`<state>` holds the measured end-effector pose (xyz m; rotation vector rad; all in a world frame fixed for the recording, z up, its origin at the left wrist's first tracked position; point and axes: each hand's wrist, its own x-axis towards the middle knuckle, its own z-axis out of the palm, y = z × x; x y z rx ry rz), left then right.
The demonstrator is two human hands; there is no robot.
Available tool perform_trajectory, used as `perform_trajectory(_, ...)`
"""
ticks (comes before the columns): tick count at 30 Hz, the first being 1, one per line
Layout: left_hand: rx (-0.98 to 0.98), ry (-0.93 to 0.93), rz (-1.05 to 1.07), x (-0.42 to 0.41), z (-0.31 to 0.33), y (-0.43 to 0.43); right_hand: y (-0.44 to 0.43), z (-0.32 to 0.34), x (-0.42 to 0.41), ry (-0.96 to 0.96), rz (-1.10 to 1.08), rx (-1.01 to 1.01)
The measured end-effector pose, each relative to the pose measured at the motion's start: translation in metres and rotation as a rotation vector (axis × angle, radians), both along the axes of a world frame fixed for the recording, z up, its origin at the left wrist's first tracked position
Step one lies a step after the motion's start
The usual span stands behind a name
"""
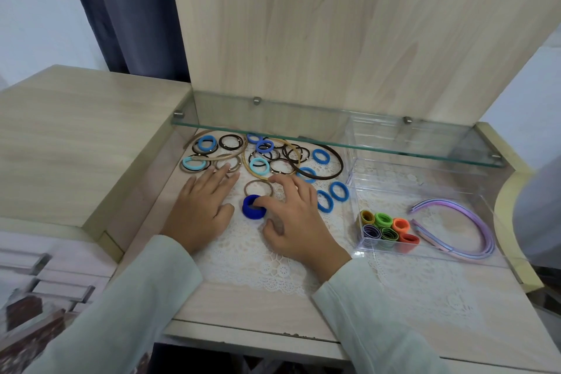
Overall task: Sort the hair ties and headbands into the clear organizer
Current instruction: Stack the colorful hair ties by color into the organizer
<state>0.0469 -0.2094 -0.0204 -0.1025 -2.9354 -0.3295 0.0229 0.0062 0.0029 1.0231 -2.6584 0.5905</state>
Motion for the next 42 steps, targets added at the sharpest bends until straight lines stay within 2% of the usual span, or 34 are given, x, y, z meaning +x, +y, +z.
perform_trajectory(4, 0.001, -0.110, 0.030, -0.002, 0.001, 0.002, -0.001, 0.001, -0.001, -0.009, -0.003, 0.028)
perform_trajectory(9, -0.046, -0.143, 0.017, -0.004, -0.001, 0.001, -0.001, 0.006, -0.002, -0.003, 0.016, 0.076)
perform_trajectory(14, -0.041, -0.188, 0.018, -0.005, 0.001, 0.001, -0.002, 0.018, -0.006, -0.019, 0.043, 0.187)
perform_trajectory(25, -0.087, -0.409, 0.011, -0.013, 0.016, 0.002, -0.011, 0.038, -0.006, 0.018, 0.057, 0.401)
perform_trajectory(31, -0.099, -0.379, 0.095, -0.009, 0.017, 0.011, -0.010, 0.038, -0.002, 0.045, 0.062, 0.389)
perform_trajectory(37, -0.087, -0.181, 0.158, 0.003, 0.007, 0.021, -0.007, 0.040, 0.000, 0.047, 0.073, 0.348)
perform_trajectory(42, 0.046, -0.104, 0.088, 0.010, 0.011, 0.032, -0.001, 0.041, -0.002, 0.034, 0.078, 0.331)
